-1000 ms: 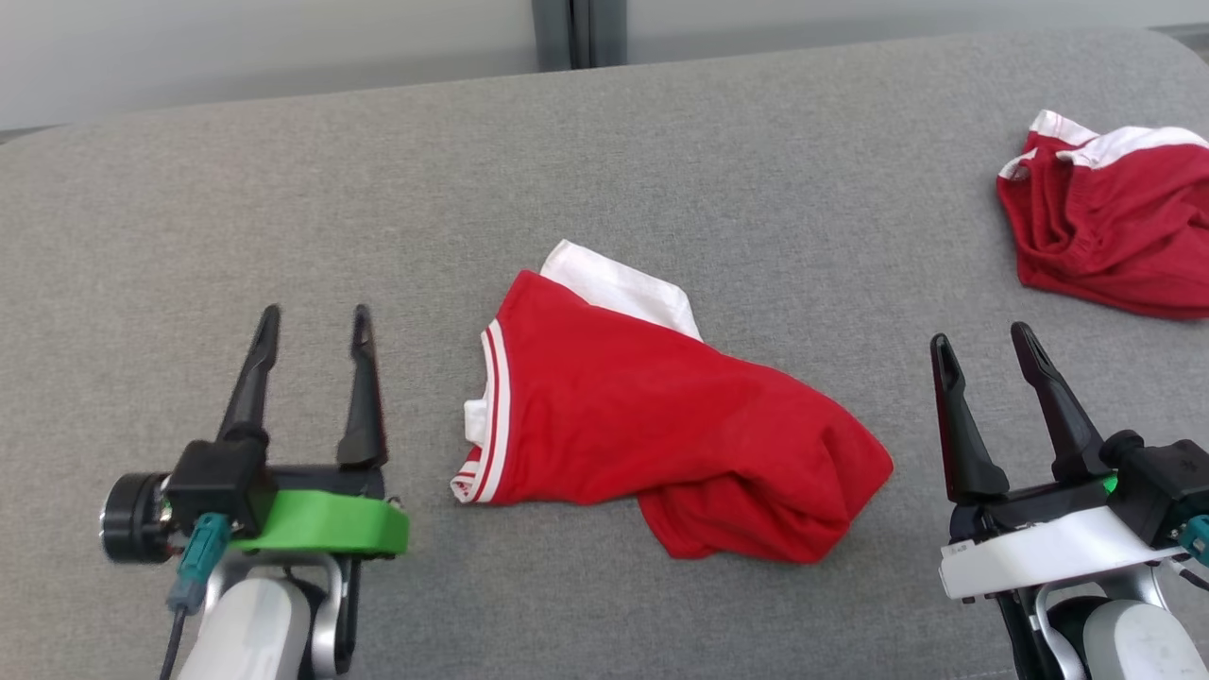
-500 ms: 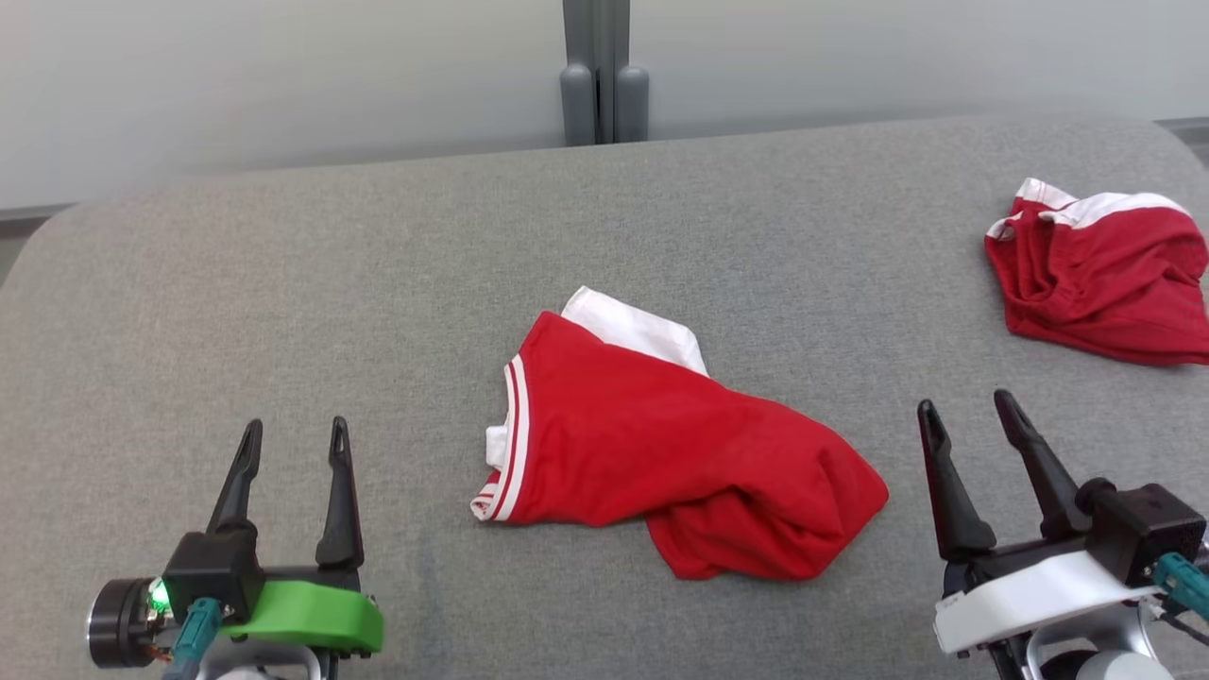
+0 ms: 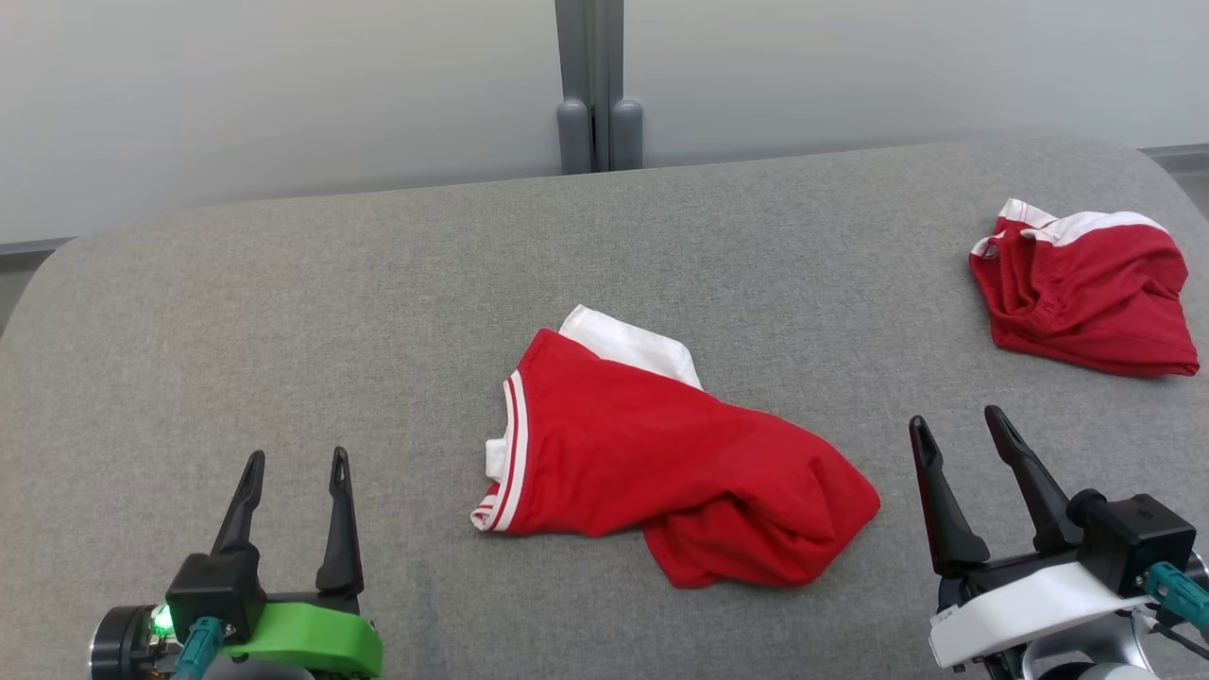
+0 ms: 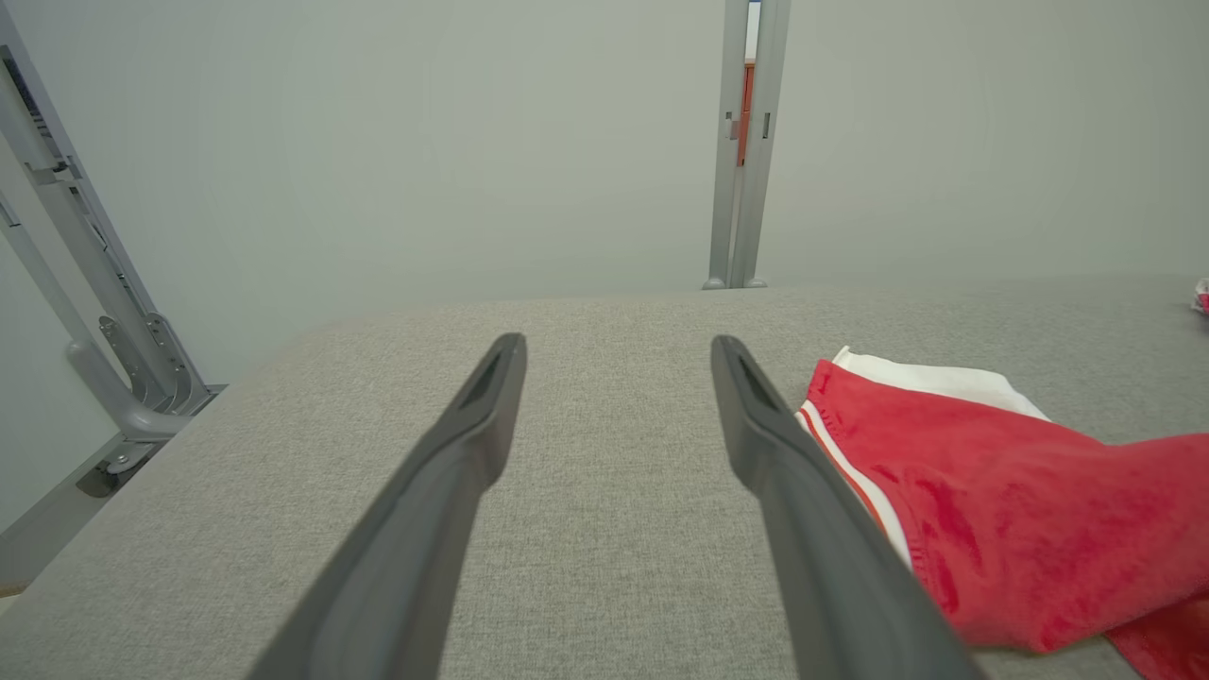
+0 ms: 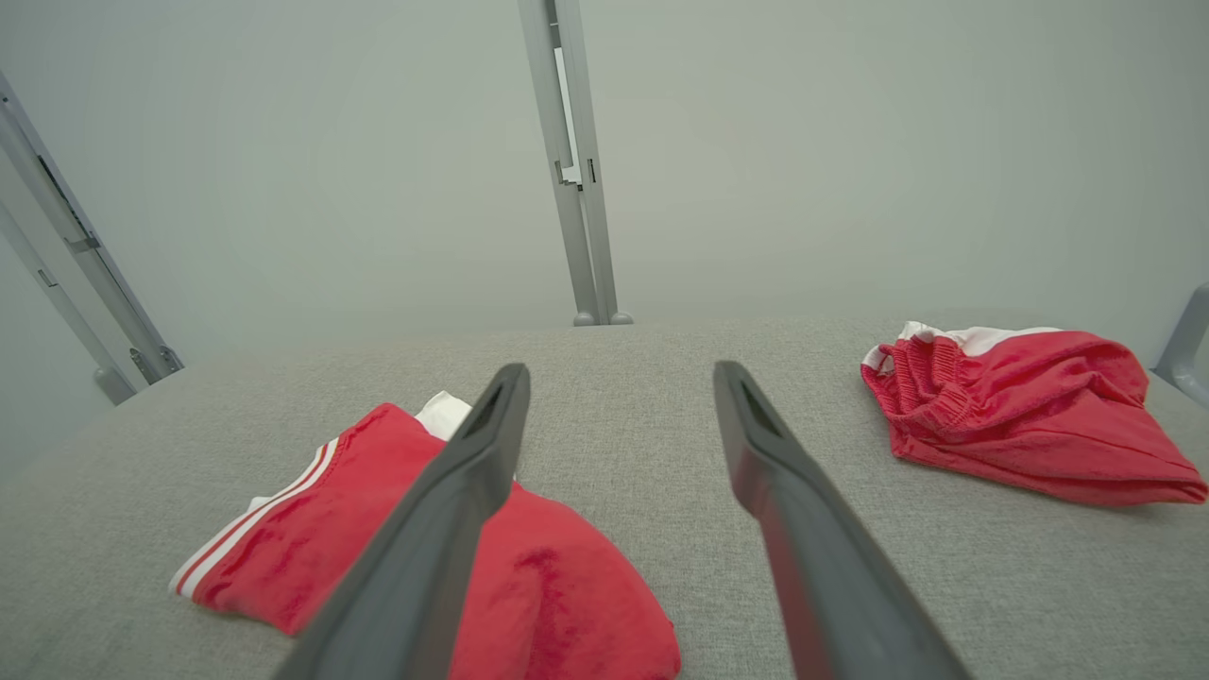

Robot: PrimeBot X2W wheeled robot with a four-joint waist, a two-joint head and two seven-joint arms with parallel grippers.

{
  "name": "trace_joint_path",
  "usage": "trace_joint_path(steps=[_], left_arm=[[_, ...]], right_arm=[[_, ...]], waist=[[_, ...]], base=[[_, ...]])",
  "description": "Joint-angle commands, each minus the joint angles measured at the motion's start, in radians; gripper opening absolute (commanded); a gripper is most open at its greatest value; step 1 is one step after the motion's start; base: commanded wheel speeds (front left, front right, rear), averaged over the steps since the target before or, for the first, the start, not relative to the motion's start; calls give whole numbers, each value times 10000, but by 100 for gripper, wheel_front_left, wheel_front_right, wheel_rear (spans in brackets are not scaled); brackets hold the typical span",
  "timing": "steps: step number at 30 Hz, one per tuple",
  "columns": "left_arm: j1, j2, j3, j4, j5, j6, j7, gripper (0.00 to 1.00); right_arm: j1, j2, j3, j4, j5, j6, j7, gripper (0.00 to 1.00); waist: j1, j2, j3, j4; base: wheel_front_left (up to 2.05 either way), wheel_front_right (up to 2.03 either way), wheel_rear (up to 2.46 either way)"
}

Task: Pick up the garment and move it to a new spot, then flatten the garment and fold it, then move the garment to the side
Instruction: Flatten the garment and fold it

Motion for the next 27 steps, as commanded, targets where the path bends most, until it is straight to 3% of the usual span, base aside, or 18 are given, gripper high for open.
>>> trace_joint_path(steps=[1, 14, 27], left_arm=[[101, 55, 22, -8, -56, 18, -26, 100], [-246, 116, -113, -264, 131, 125, -54, 100], [-1795, -201, -499, -484, 585, -106, -148, 100]], right_arm=[[62, -3, -27, -29, 53, 1, 30, 100], [-64, -144, 91, 27, 117, 1, 102, 100], [-105, -778, 2389, 1723, 477, 1, 641, 100]], waist=[[0, 0, 7, -1], [0, 0, 392, 81], [0, 0, 2099, 631]], base=[[0, 0, 0], [0, 0, 0], [0, 0, 0]])
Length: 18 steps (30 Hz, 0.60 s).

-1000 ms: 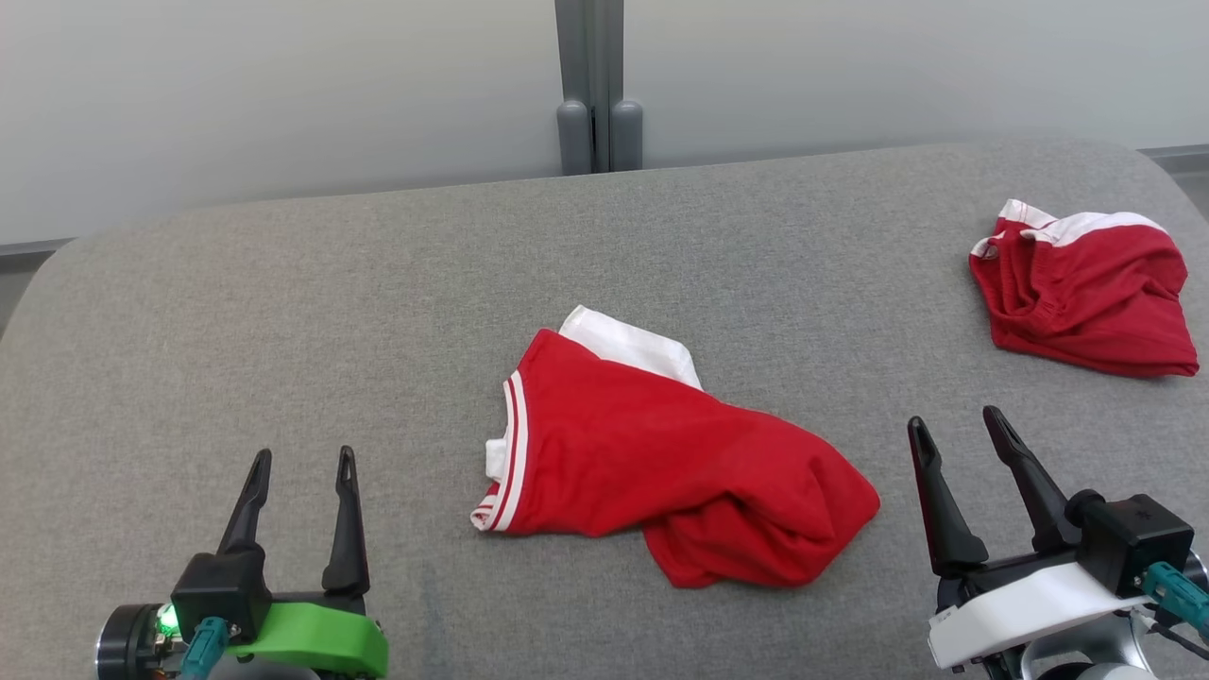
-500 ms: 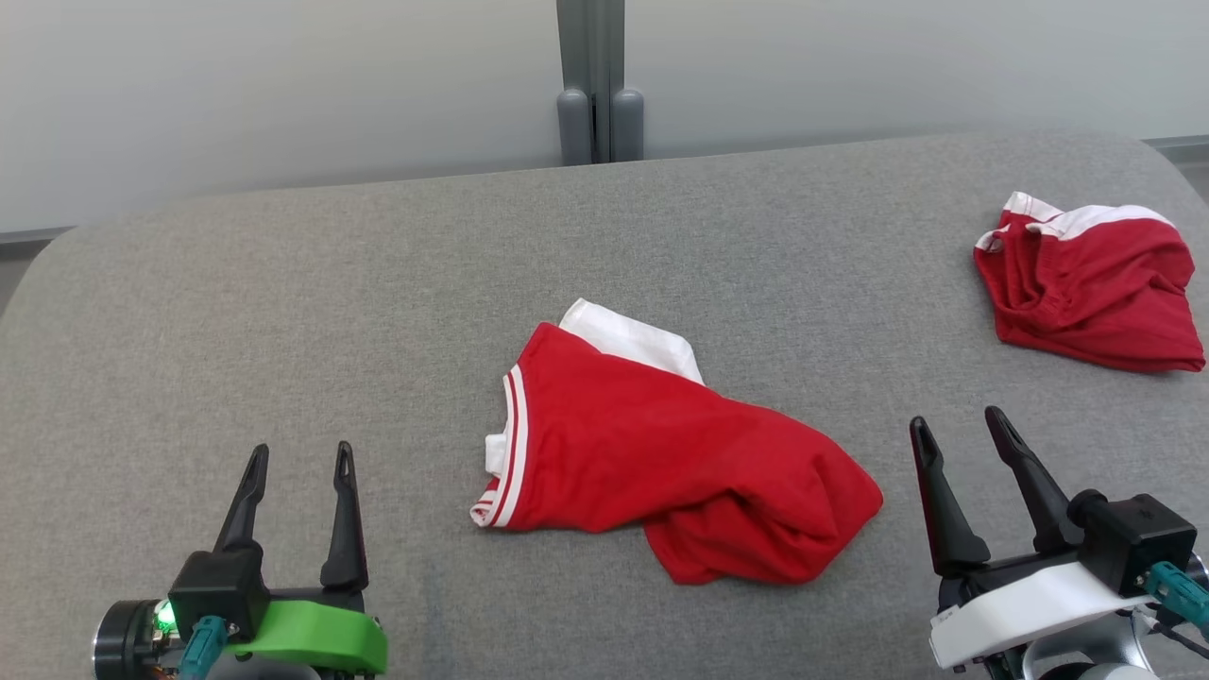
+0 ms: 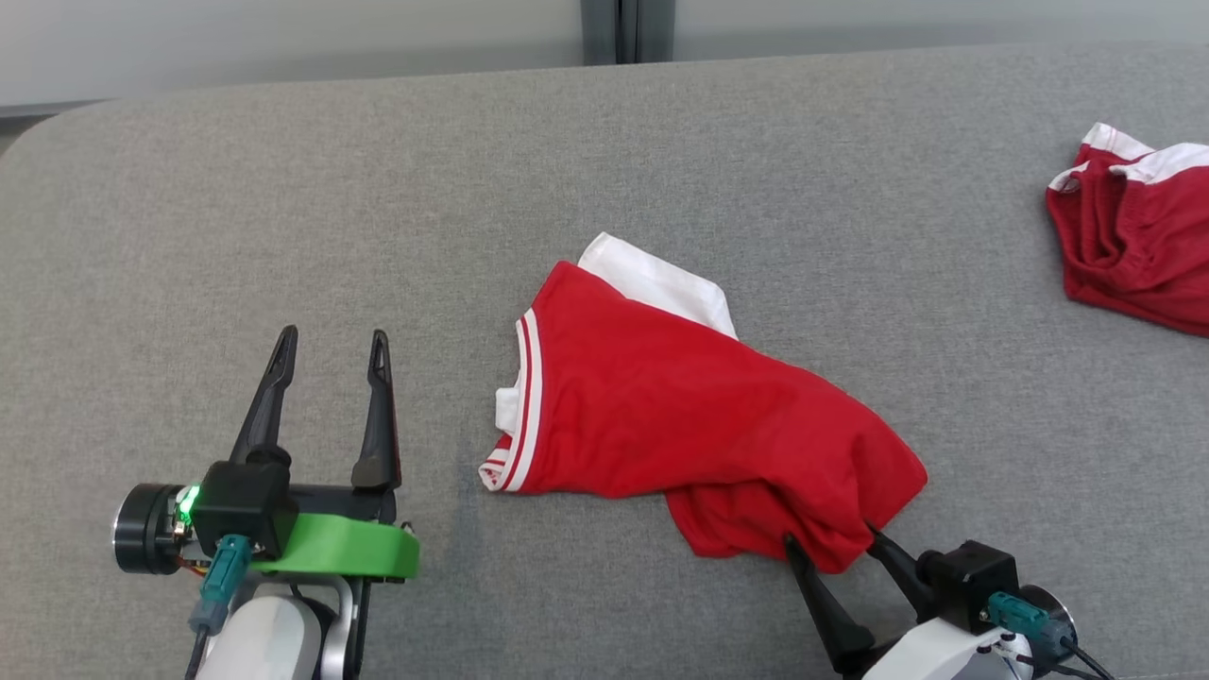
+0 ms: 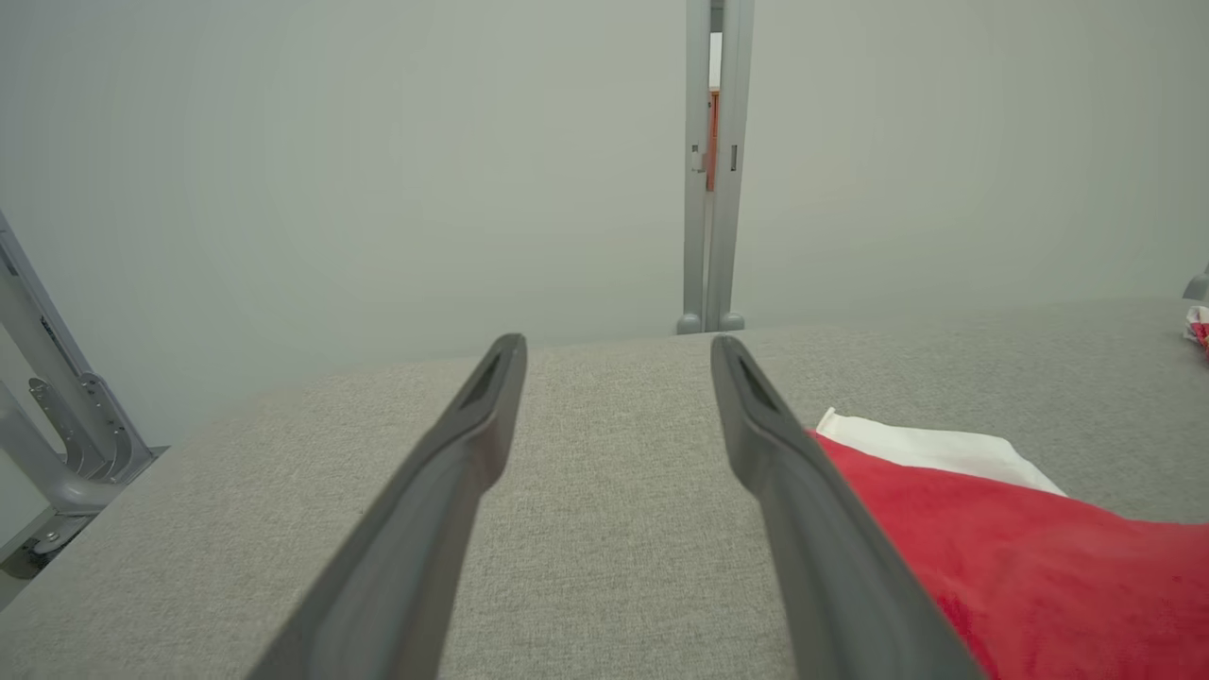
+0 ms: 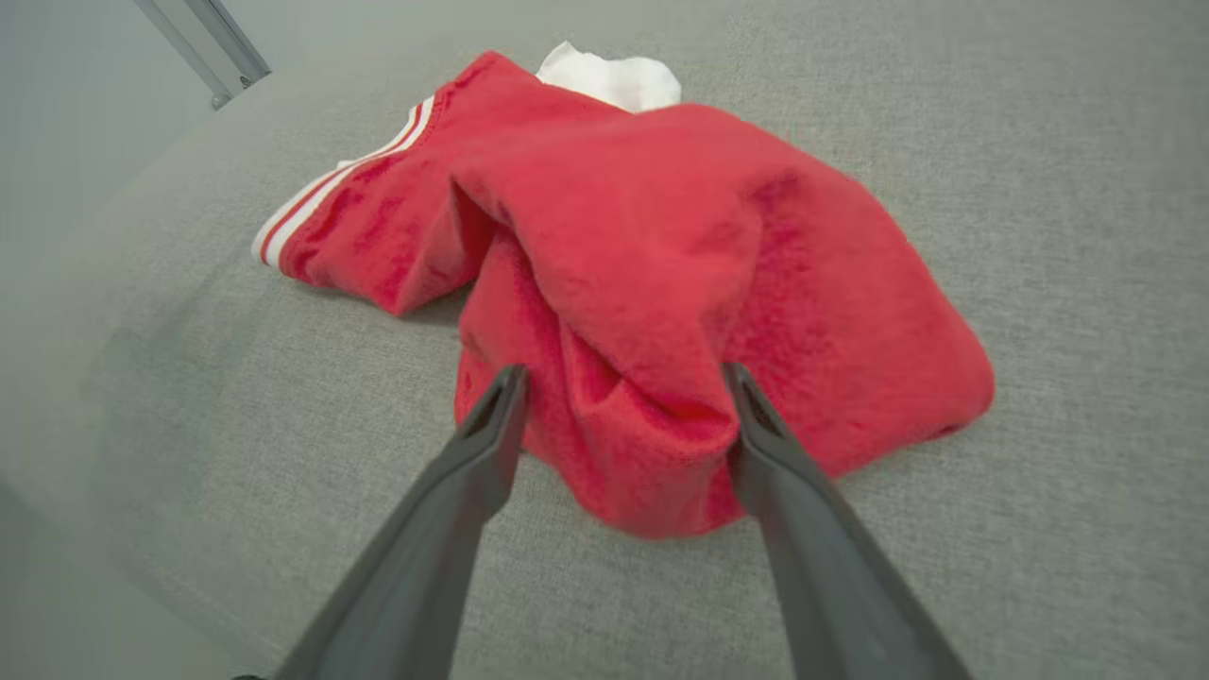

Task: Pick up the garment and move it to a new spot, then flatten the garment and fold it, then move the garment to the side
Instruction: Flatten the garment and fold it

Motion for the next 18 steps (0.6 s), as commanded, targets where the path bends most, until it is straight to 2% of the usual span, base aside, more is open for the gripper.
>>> trace_joint_path(steps=[1, 2, 3, 4, 8, 12, 18], left_arm=[[-227, -36, 14, 65, 127, -53, -40, 100], [-255, -59, 17, 77, 137, -55, -52, 100], [-297, -85, 14, 94, 151, -62, -65, 100], [-318, -105, 19, 112, 149, -68, -69, 100], [-409, -141, 50, 219, 191, -156, -98, 100], [-523, -152, 132, 190, 243, -177, -90, 100], [-767, -261, 220, -113, 422, -169, -87, 100]], right_arm=[[-158, -59, 13, 174, -1, 1, -111, 100], [-246, -41, 33, 277, -6, 1, -160, 100], [-377, -44, 30, 373, -23, 1, -269, 45], [-473, -39, 25, 411, -1, 1, -377, 0], [-782, -55, 440, 215, 282, 3, -666, 0], [-1255, -304, 912, -536, 462, 1, -872, 0], [-2820, -566, 1032, -1094, 670, 1, -943, 0]], waist=[[0, -1, 429, 226], [0, -1, 461, 215], [0, -1, 492, 208], [0, -1, 503, 200], [0, -1, 497, 150], [0, -1, 557, 102], [0, -1, 1055, 63]], base=[[0, 0, 0], [0, 0, 0], [0, 0, 0], [0, 0, 0], [0, 0, 0], [0, 0, 0], [0, 0, 0]])
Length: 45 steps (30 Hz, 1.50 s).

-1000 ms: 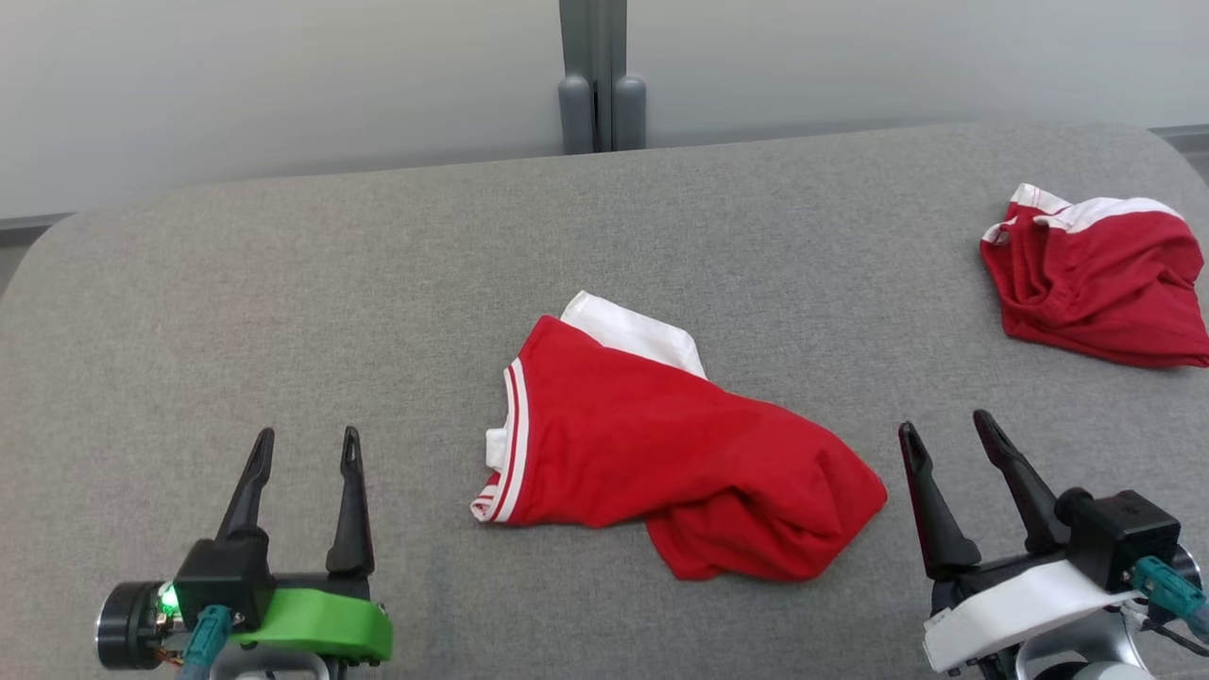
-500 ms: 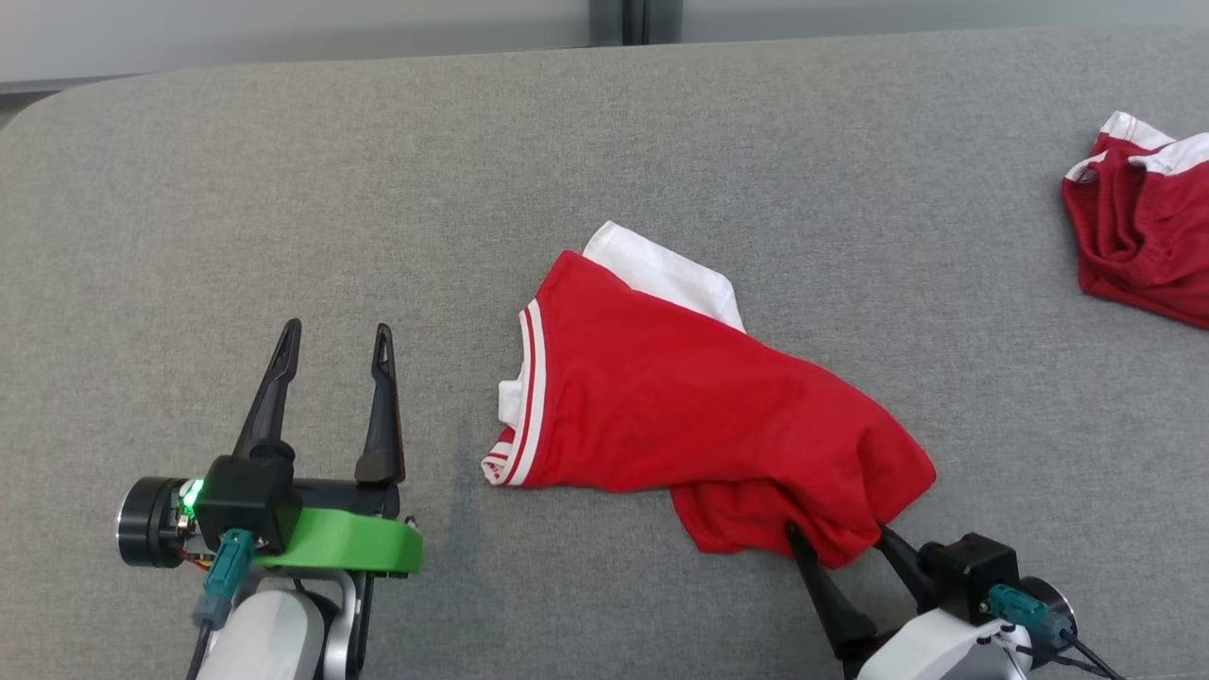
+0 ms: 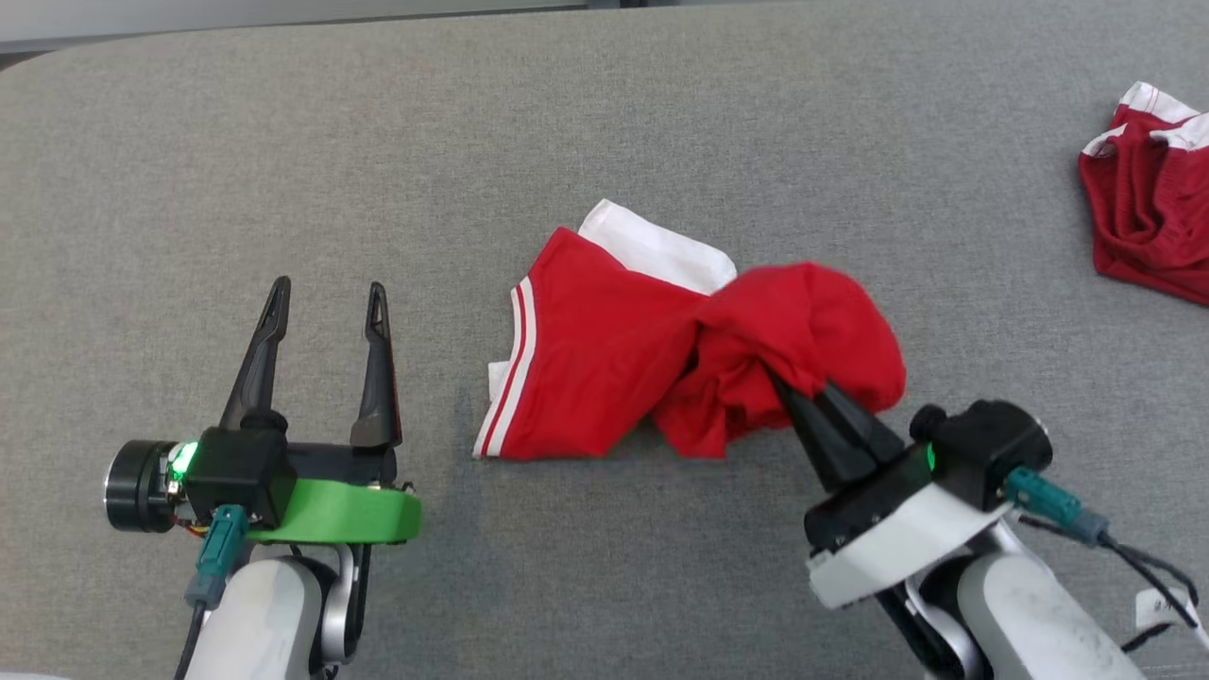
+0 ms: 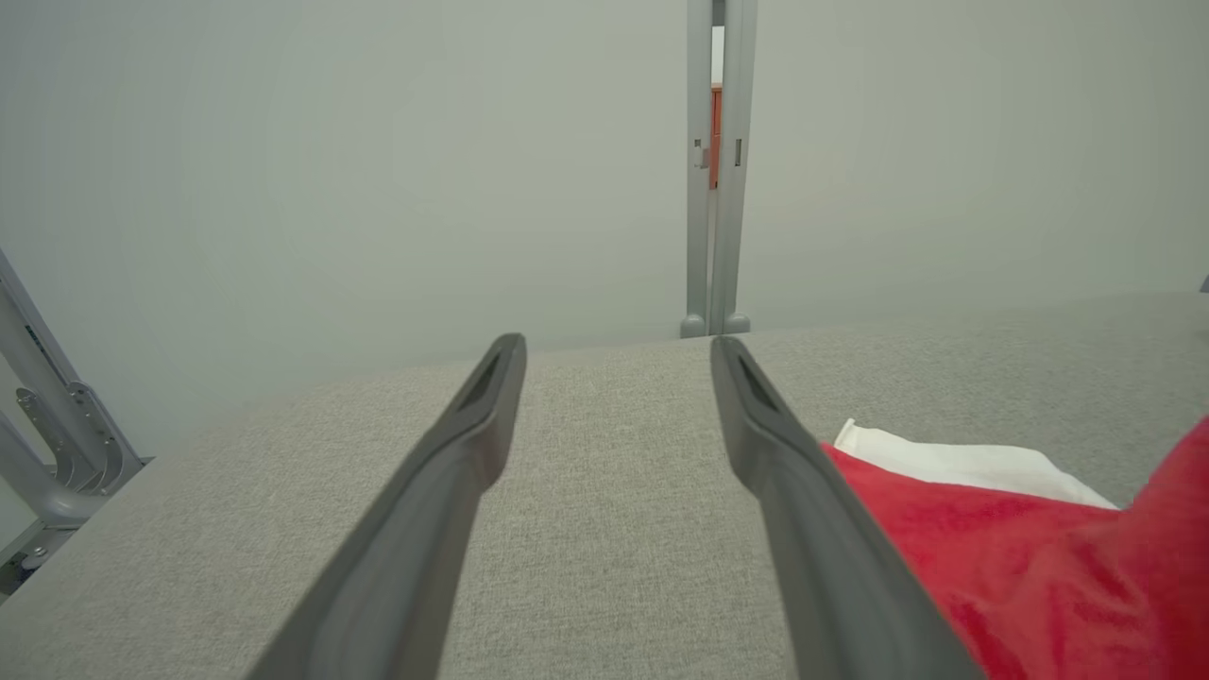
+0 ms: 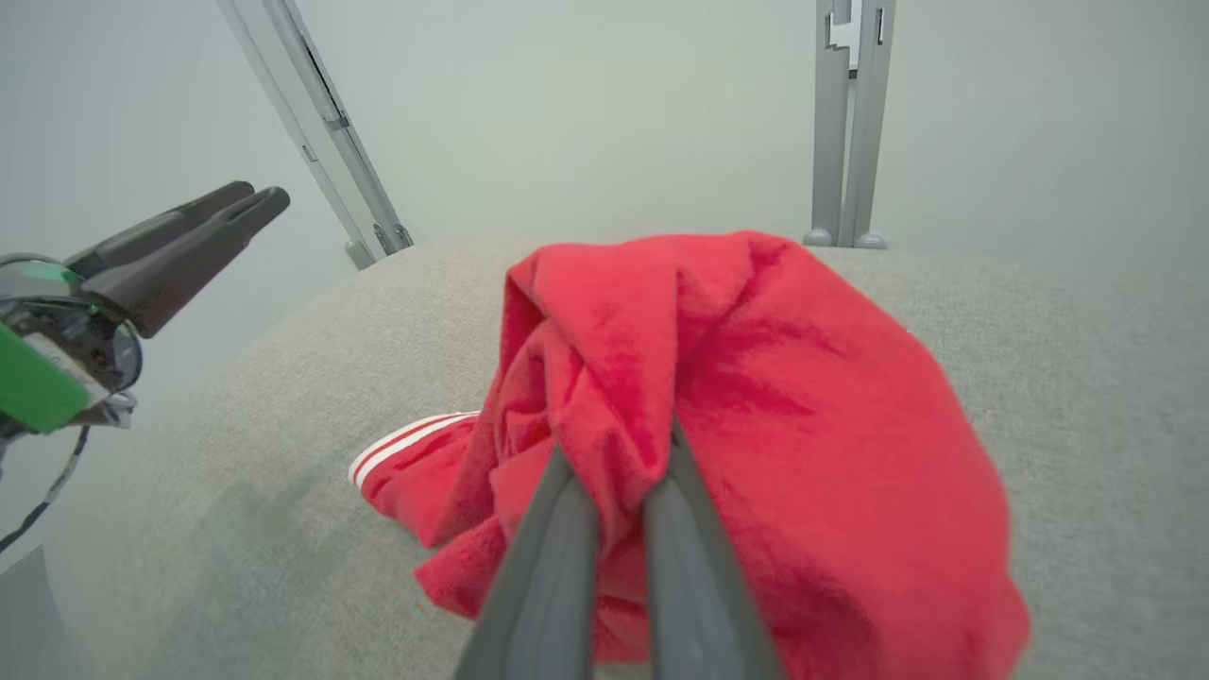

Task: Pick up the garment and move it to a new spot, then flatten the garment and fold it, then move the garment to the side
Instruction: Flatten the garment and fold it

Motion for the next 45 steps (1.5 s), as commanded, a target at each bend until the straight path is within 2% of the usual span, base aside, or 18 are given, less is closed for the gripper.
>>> trace_joint_path(steps=[1, 7, 11, 17, 18, 19, 22, 25, 31, 37, 45], left_arm=[[-236, -45, 1, -64, 59, -29, -24, 100], [-695, -313, -131, -92, 269, -196, -26, 100], [-993, -549, -208, -34, 379, -333, -26, 100], [-1326, -841, -216, 99, 518, -542, -27, 100], [-1360, -880, -202, 121, 552, -567, -27, 100], [-1382, -897, -180, 137, 576, -593, -27, 100], [-1392, -932, -68, 184, 660, -621, -27, 100], [-1259, -935, 44, 223, 747, -628, -27, 100], [-869, -833, 371, 272, 806, -569, -28, 100], [-366, -682, 664, 323, 805, -507, -28, 100], [293, -524, 854, 358, 752, -438, -28, 100]], right_arm=[[-524, -31, -115, 43, 89, 1, -83, 0], [-2279, 303, -774, 1153, 503, 1, -314, 0], [-3233, 511, -1189, 2507, 891, 1, -436, 0], [-4275, 457, -1373, 4582, 1344, 1, -800, 0], [-4392, 459, -1406, 4849, 1461, 1, -948, 37], [-4480, 400, -1425, 5028, 1474, 1, -1084, 100], [-4604, 175, -1450, 5259, 1397, 1, -1581, 100], [-4372, -96, -1485, 4962, 1070, 1, -1837, 100], [-3343, -495, -2127, 3043, 100, 1, -1897, 100], [-1547, -312, -2770, 1388, -421, 1, -1903, 100], [456, 322, -3202, 137, -717, 1, -1518, 100]], waist=[[0, 0, 338, 27], [0, 0, 1070, 384], [0, 0, 1520, 662], [0, 0, 1943, 924], [0, 0, 1965, 930], [0, 0, 1974, 927], [0, 0, 1926, 845], [0, 0, 1763, 706], [0, 0, 1274, 277], [0, 0, 604, -161], [0, 0, 36, -465]], base=[[0, 0, 0], [0, 0, 0], [0, 0, 0], [0, 0, 0], [0, 0, 0], [0, 0, 0], [0, 0, 0], [0, 0, 0], [0, 0, 0], [0, 0, 0], [0, 0, 0]])
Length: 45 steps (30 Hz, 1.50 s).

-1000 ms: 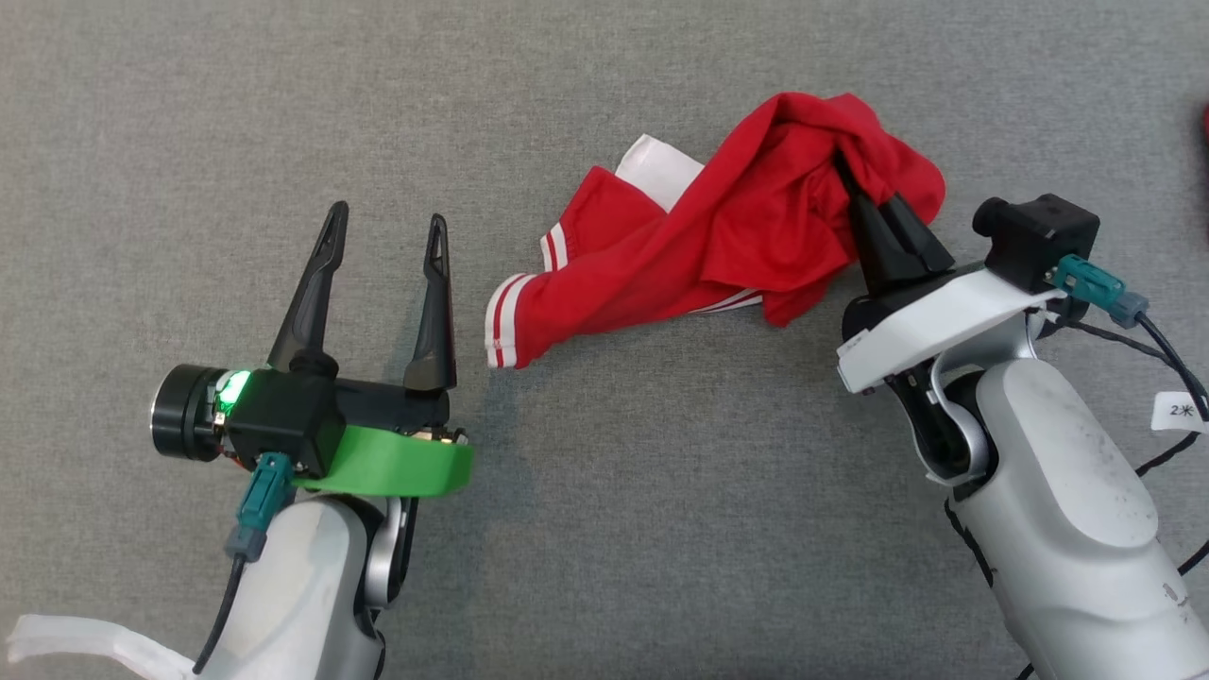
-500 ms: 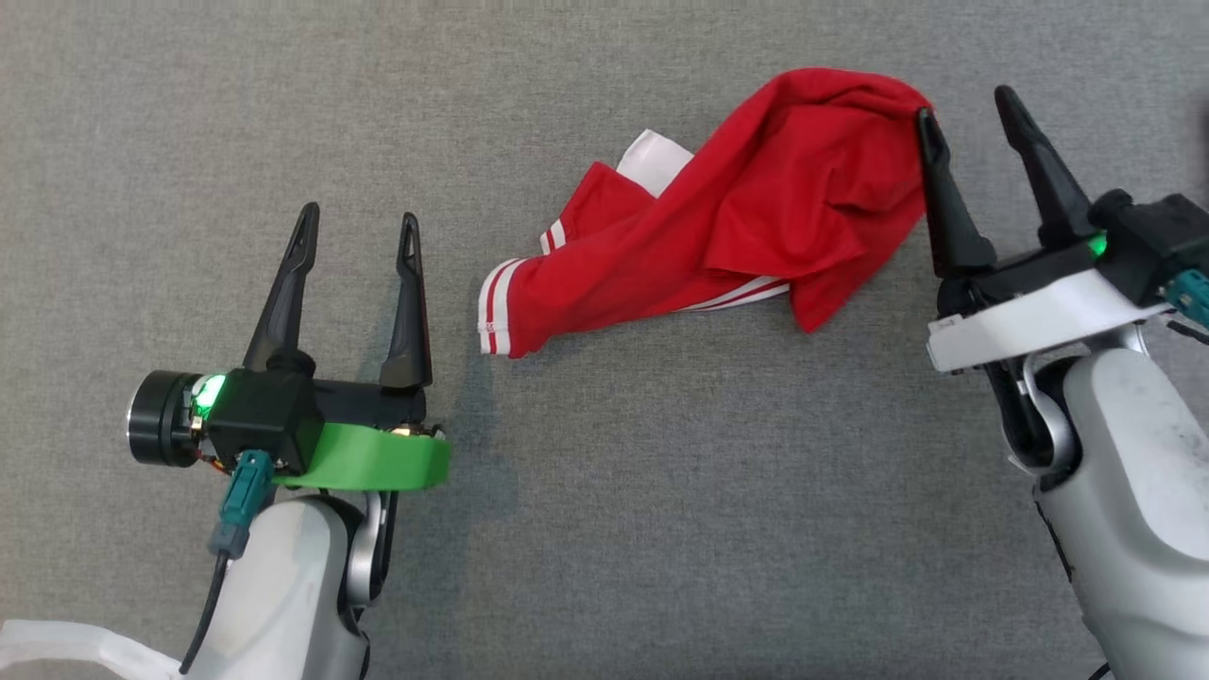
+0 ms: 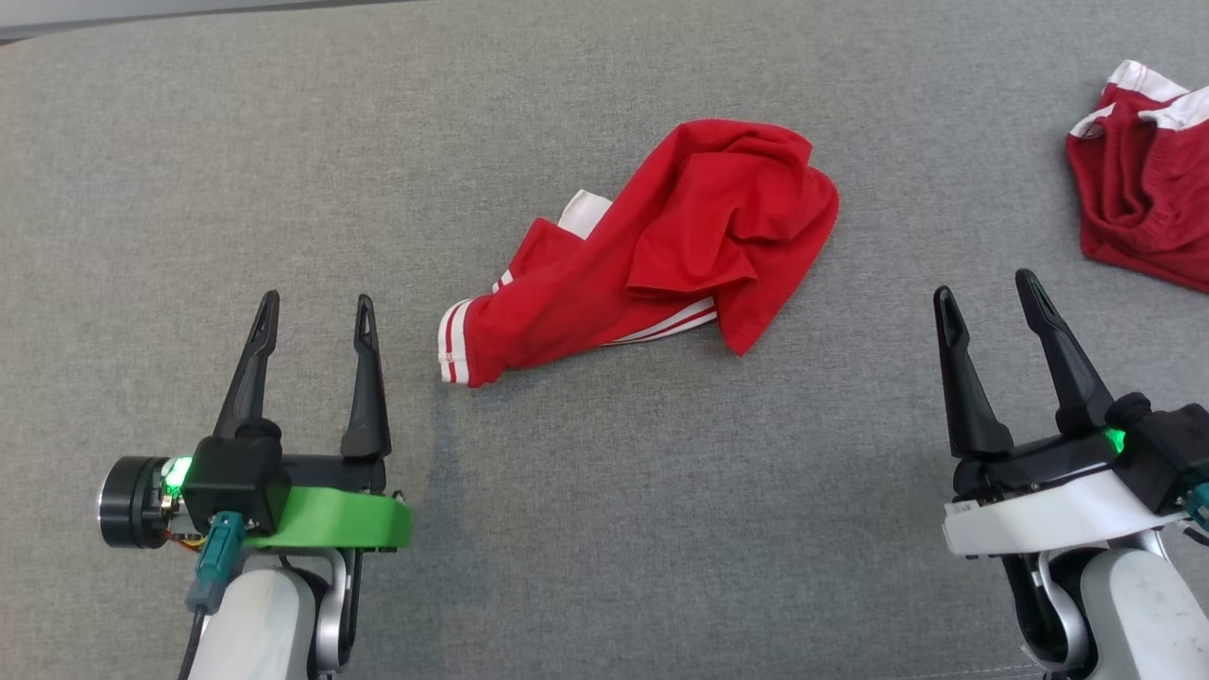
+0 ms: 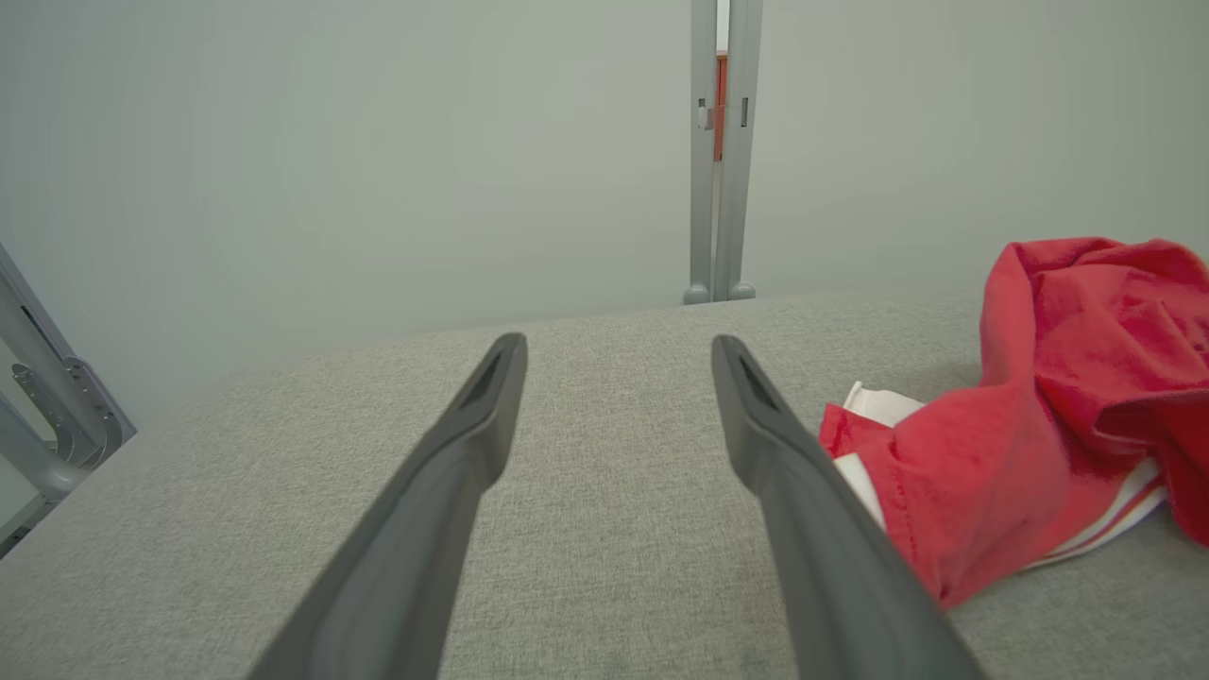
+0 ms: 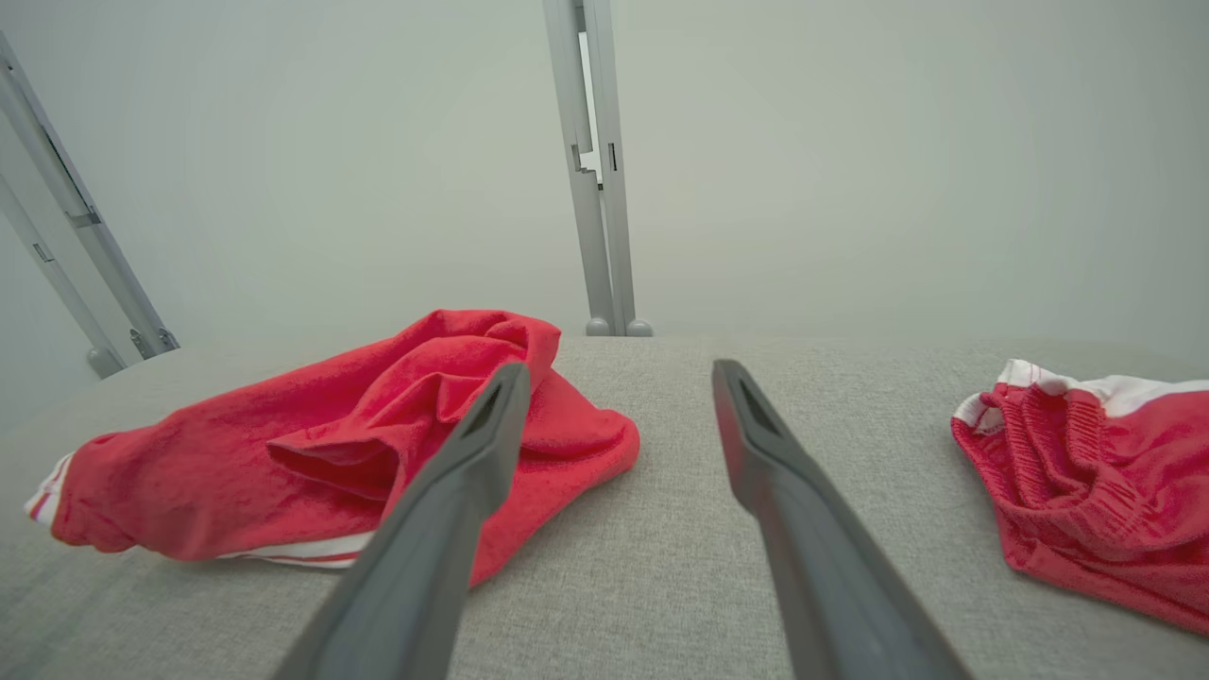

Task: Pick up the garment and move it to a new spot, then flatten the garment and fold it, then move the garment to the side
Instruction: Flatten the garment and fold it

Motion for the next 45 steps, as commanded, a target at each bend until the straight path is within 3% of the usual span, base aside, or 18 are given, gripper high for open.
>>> trace_joint_path(steps=[1, 10, 17, 24, 31, 32, 33, 38, 45], left_arm=[[173, 93, 74, 26, -5, 33, -26, 100], [457, 125, 35, -35, -52, 106, -26, 100], [129, 120, -46, -169, 0, 115, -25, 100], [-453, -71, -261, -199, 107, -15, -24, 100], [-857, -356, -359, -204, 195, -60, -26, 100], [-876, -378, -361, -205, 207, -72, -26, 100], [-897, -409, -368, -195, 216, -85, -24, 100], [-829, -480, -271, -182, 244, -117, -24, 100], [-690, -442, -88, -263, 341, -106, -26, 100]], right_arm=[[230, 68, -63, -179, -100, 1, 89, 100], [764, 283, -199, -783, -251, 1, 479, 100], [496, 71, 32, -741, -274, 1, 813, 100], [-672, -570, 1891, 311, -138, 1, 1249, 100], [-2399, -590, 3101, 1985, 42, 1, 1005, 100], [-2566, -579, 3140, 2173, 50, 1, 938, 79], [-2727, -559, 3158, 2374, 114, 1, 876, 0], [-2979, -647, 2955, 2562, 328, 1, 425, 0], [-2412, -836, 823, 1958, 505, 1, 174, 0]], waist=[[0, -1, -285, -244], [0, -1, -387, -317], [0, -1, -128, -233], [0, -1, 477, 205], [0, -1, 919, 718], [0, -1, 952, 762], [0, -1, 965, 815], [0, -1, 973, 854], [0, -1, 942, 610]], base=[[0, 0, 0], [0, 0, 0], [0, 0, 0], [0, 0, 0], [0, 0, 0], [0, 0, 0], [0, 0, 0], [0, 0, 0], [0, 0, 0]])
